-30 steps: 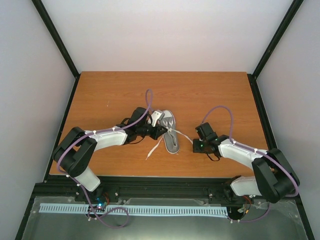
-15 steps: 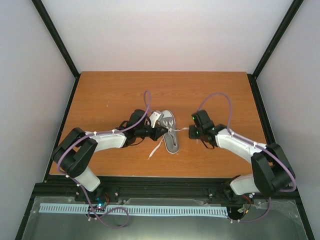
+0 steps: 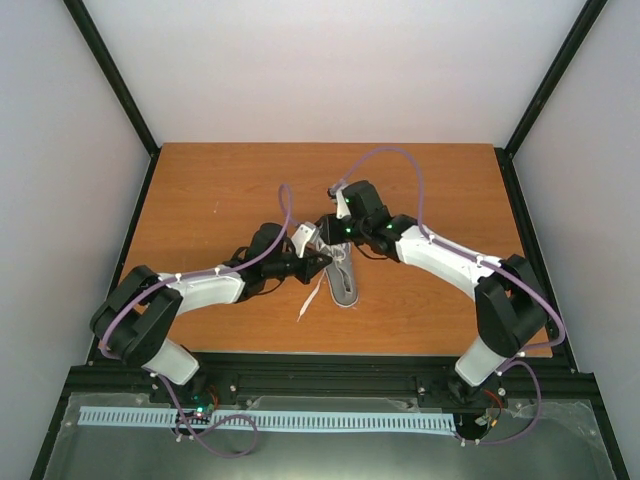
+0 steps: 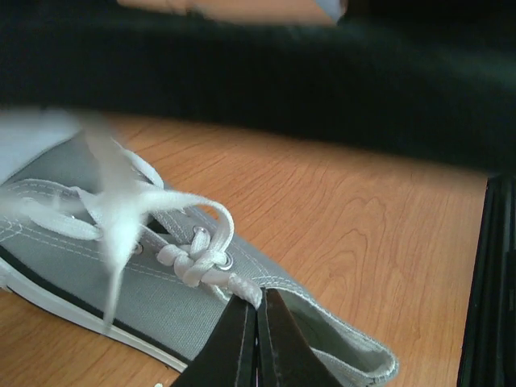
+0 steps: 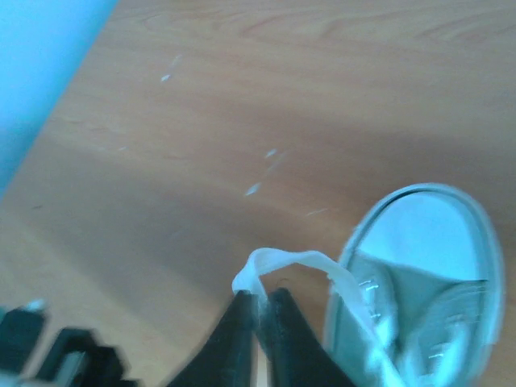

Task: Tie the shoes

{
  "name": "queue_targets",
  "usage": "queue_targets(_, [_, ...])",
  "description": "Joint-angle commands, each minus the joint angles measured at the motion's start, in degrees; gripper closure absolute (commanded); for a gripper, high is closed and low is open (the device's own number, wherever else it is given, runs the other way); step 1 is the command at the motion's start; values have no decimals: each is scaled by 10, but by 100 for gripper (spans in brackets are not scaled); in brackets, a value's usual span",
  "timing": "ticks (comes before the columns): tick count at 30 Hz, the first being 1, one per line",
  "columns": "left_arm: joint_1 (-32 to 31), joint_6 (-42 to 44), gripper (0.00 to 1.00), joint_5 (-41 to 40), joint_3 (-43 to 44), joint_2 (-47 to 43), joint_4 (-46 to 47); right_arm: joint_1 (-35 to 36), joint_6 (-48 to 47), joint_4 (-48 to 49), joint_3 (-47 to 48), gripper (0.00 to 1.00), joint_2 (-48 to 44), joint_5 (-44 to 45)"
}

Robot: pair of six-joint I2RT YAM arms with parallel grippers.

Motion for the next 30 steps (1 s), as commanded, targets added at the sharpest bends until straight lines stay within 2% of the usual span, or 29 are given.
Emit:
queue_targets(1, [-4,-5,99,-7,-2,-13,35,2,11,-7,-19,49,-27,0])
queue_targets(3, [-4,-6,99,-7,-3,-13,37,-6,13,-11,-44,33,-54,19])
queue_targets(7, [-4,-6,99,-7,-3,-17,33,-39,15,0,-109,20,-118,9])
queue_targets(10, [-3,-13,99,-1,1,-17,30,-52,-14,36,-171,20,-169,-22])
queue_targets(14, [-4,-21,99,10,14,-9,18,-49,-80,129,-272,21,-216,-144])
queue_targets(15, [-4,-22,99,13,15,-7,17,-41,-91,142,-292,20,-223,-150])
queue_targets(19, [-4,-26,99,22,19,-1,17,22,-130,152,-320,20,-220,-66])
queue_targets(24, [-4,-25,99,24,20,1,15,62,-157,190,-314,21,-180,17])
queue_targets(30, [-4,-19,99,20,21,1,9,81,-191,212,-279,25,-122,57])
